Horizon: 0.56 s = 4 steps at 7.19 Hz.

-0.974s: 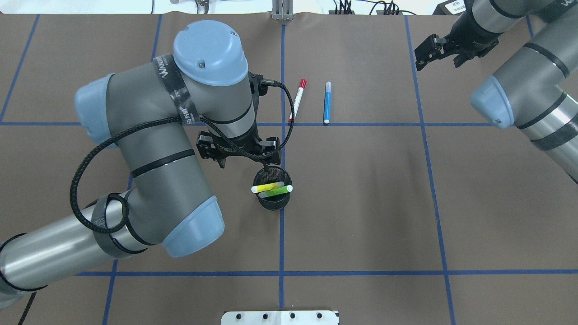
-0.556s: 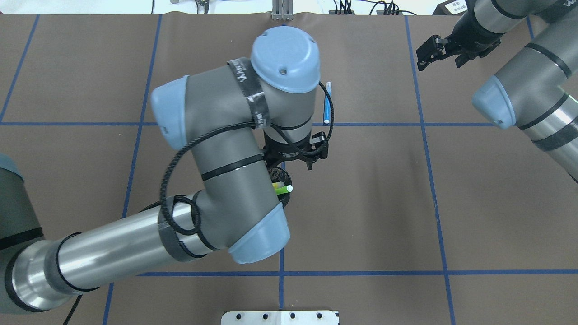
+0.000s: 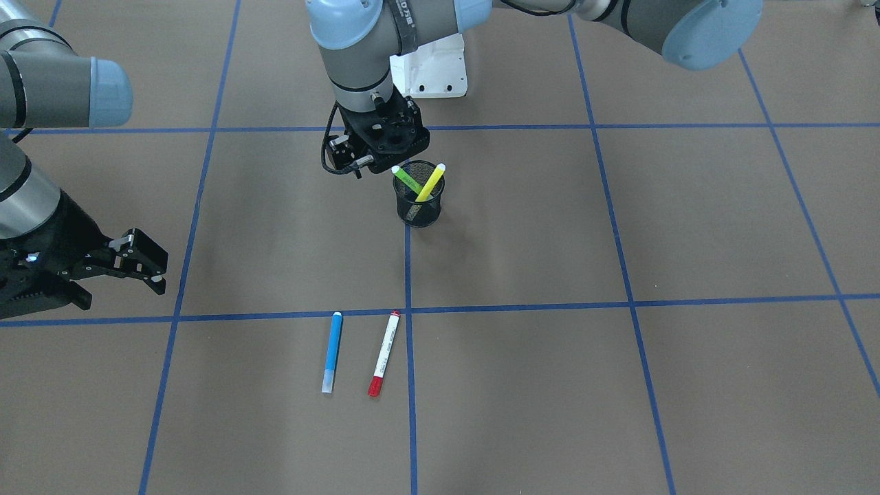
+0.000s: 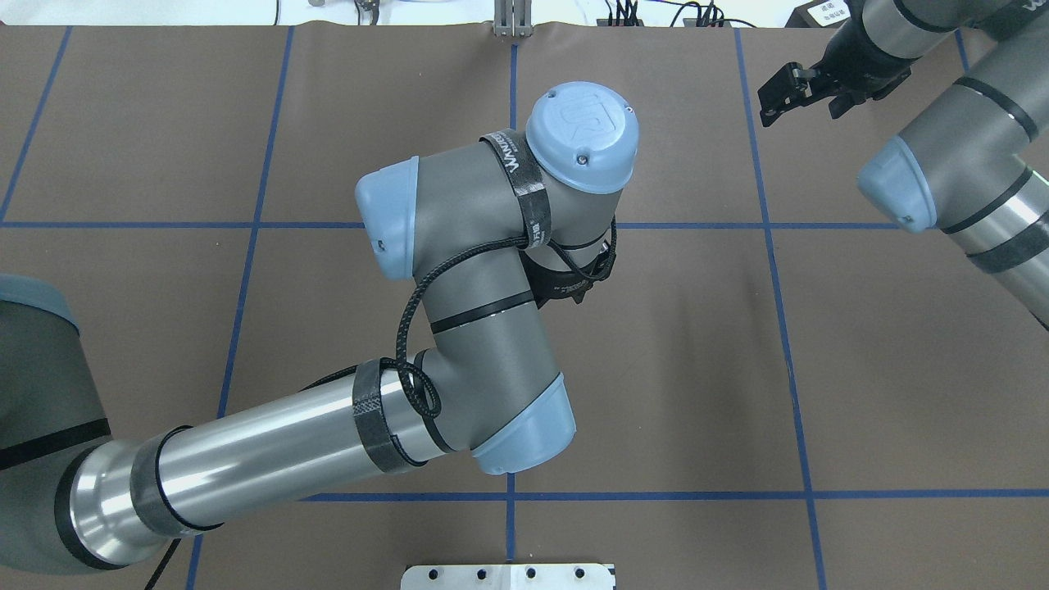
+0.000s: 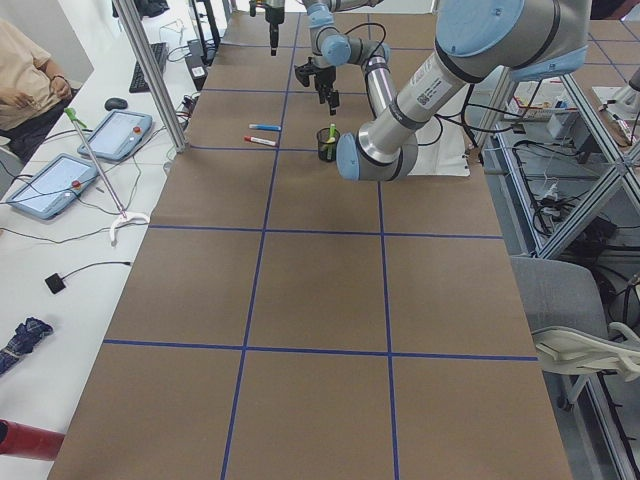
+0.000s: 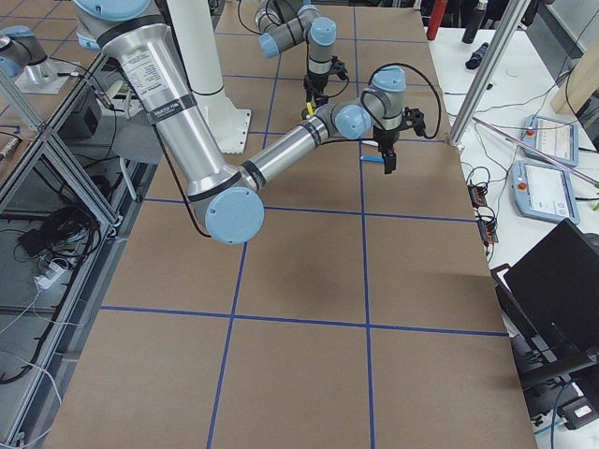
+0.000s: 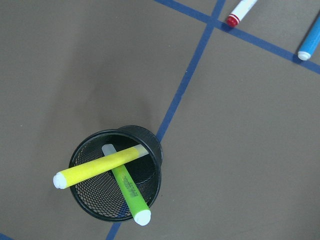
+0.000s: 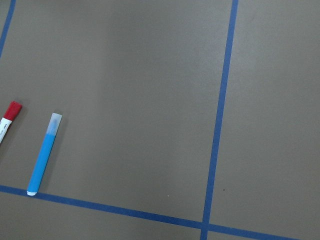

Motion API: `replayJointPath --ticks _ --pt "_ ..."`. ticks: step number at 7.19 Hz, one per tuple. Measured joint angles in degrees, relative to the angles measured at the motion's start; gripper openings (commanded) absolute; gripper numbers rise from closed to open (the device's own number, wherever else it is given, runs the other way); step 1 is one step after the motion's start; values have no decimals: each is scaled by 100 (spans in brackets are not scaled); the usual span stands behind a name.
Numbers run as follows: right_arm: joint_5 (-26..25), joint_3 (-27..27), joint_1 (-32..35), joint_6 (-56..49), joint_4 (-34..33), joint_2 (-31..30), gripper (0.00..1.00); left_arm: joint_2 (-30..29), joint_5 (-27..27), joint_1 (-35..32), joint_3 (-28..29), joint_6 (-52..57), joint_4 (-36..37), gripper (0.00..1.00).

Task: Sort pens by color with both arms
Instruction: 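Withdraw the right arm while moving the left gripper over the cup, then lower the left gripper into the cup and grasp the green highlighter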

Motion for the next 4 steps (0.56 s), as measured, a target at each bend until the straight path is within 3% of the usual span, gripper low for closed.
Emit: replayJointPath --ticks 2,4 --pt "-99 -14 5 -130 1 -8 100 58 -28 -2 144 58 -63 68" --pt "-221 -11 -12 -165 5 -28 100 321 -65 -4 160 229 -340 64"
